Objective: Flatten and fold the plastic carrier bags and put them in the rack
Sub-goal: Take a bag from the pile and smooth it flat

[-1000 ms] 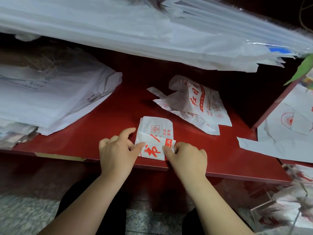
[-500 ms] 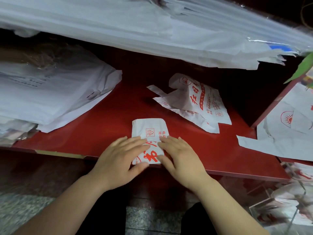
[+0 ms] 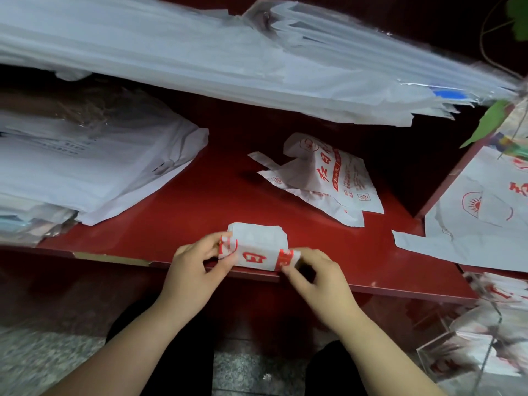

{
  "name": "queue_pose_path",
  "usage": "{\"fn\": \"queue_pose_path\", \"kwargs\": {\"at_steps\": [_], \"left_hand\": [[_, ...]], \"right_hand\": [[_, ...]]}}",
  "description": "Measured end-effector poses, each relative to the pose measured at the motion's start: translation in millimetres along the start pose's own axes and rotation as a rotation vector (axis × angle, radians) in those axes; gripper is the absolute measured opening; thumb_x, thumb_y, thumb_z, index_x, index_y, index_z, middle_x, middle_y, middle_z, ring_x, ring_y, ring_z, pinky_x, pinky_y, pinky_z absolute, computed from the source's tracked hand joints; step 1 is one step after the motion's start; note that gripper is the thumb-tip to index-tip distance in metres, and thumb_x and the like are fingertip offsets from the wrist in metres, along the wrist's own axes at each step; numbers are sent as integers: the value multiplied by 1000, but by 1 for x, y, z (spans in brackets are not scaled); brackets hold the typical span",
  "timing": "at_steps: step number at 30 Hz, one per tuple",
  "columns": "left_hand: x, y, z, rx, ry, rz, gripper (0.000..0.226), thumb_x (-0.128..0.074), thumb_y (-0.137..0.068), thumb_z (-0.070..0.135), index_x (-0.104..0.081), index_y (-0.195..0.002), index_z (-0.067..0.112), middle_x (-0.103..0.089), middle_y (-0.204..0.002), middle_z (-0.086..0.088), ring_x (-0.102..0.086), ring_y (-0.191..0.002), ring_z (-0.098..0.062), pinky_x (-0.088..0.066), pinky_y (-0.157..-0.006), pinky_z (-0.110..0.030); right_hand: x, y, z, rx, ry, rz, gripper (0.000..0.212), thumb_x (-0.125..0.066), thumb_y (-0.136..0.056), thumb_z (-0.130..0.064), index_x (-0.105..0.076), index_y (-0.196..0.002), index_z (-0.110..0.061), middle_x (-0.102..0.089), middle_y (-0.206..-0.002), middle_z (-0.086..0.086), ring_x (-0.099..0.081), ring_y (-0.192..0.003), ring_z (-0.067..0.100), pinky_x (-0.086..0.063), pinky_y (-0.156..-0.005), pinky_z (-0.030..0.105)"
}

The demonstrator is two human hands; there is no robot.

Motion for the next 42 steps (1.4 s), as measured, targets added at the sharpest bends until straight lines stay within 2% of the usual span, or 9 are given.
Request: {"fn": "queue_pose_path", "kwargs": {"at_steps": [2,5,12,16,21,26,30,37,42], "left_hand": [[0,-6,5,54,-34,63,34,-70,-76,34,-62,-109,29,-69,-86,14,-62,-99,-10,-39,-99,-37],[-4,-13,10,130,-174,111,39,-64,-84,25,-56,-121,17,-71,-96,-3,-50,-94,-12,-26,-97,-26],[-8,-20,16,183,-336,85,65,-60,-86,33,-30,-141,20,-65,-103,-1,-52,-96,-16,-30,-96,-30],[-10,-23,13,143,-542,45,70,-63,-84,32,-28,-143,17,-54,-120,-7,-50,-112,-23,-34,-95,-33],[-15,-22,1,-376,-698,88,31,-53,-84,19,-65,-111,13,-60,-123,-14,-44,-122,-32,-27,-102,-45],[-7,-16,-8,-519,-827,-233,63,-31,-82,66,-61,-114,21,-65,-115,-2,-61,-109,-19,-32,-99,-27],[0,-13,-15,-591,-688,-275,77,-85,-47,40,-49,-112,22,-65,-108,2,-44,-97,-15,-29,-80,-27],[12,-5,-5,-658,-479,-182,31,-60,-64,23,-50,-91,32,-63,-80,14,-44,-76,-6,-27,-67,-20],[10,3,33,-311,-17,-240,15,-54,-70,40,-61,-84,43,-61,-85,24,-56,-74,1,-37,-67,-8]], "right_hand": [[1,-10,-3,-140,-100,-10,15,-66,-81,-21,-59,-78,-33,-59,-56,-13,-52,-61,1,-38,-60,12],[-2,-25,-2,-265,-26,-9,16,-63,-84,-15,-55,-78,-28,-55,-54,-7,-49,-52,5,-36,-54,16],[-12,-44,-9,-440,379,-6,20,-54,-87,-37,-60,-103,-27,-65,-98,-7,-57,-99,18,-35,-72,25],[-18,-46,-13,-436,541,-21,24,-51,-88,-42,-51,-103,-23,-64,-101,0,-58,-98,24,-32,-67,26],[-17,-43,-17,-384,580,-1,22,-47,-91,-39,-40,-101,-22,-59,-91,-1,-59,-91,25,-29,-63,27],[-15,-36,-13,-301,533,12,16,-48,-91,-28,-44,-105,-20,-56,-103,-4,-57,-89,21,-29,-61,26],[-18,-24,-8,-84,554,64,22,-49,-89,-30,-58,-101,-14,-55,-105,3,-58,-86,28,-30,-64,26],[-18,5,-9,307,463,-140,64,-50,-63,-56,-43,-120,-26,-53,-132,3,-33,-124,14,-25,-107,36],[-1,9,-18,196,209,-71,22,-51,-68,-29,-55,-90,-31,-68,-81,-12,-55,-83,6,-41,-87,20]]}}
Point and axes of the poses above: each hand's wrist, its own y-axis away from the middle knuckle, its own x-axis out of the back of the hand, z = x × y, the point moved 2 cm from there along -y, towards the middle knuckle
